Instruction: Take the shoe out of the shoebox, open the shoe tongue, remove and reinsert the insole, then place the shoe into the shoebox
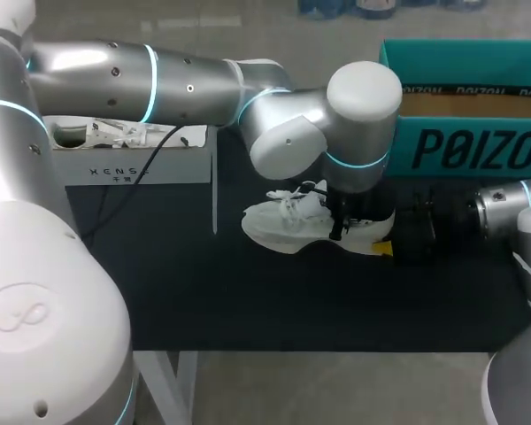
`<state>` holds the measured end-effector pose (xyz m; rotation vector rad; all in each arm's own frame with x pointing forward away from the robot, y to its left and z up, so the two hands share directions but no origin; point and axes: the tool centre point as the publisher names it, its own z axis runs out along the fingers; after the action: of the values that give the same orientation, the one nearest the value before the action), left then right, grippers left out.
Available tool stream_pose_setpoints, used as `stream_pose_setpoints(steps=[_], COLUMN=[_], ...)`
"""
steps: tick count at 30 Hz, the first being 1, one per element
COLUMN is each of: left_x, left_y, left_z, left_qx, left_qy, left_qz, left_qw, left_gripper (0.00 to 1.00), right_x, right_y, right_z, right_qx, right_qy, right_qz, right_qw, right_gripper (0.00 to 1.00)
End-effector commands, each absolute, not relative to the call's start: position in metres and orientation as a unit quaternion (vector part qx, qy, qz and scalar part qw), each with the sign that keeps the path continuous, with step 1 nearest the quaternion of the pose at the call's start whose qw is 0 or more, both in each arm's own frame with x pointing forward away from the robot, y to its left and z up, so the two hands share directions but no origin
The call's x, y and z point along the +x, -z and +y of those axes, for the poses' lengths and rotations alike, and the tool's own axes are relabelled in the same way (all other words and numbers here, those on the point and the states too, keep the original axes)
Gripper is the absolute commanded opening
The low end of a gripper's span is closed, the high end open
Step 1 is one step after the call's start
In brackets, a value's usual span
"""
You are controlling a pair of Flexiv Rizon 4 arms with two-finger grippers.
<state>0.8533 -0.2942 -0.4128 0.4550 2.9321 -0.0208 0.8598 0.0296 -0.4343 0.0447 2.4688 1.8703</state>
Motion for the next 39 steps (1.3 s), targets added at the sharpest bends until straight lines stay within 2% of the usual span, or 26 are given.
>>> stream_pose_setpoints(steps=[1, 23, 39], left_x=[0.854, 0.839, 0.814], left_y=[0.427, 0.342, 0.297], left_z=[-0.292, -0.282, -0.259], left_qx=[0.150, 0.124, 0.097], left_qy=[0.010, 0.021, 0.061], left_qz=[0.982, 0.974, 0.969], left_qw=[0.110, 0.191, 0.219], left_gripper=[0.00, 0.00, 0.00], right_x=[0.857, 0.857, 0.857], right_y=[0.439, 0.439, 0.439], right_z=[0.032, 0.032, 0.032], right_qx=[0.015, 0.015, 0.015], right_qy=[-0.603, -0.603, -0.603], right_qz=[0.797, 0.797, 0.797], right_qw=[0.022, 0.022, 0.022], right_gripper=[0.00, 0.00, 0.00])
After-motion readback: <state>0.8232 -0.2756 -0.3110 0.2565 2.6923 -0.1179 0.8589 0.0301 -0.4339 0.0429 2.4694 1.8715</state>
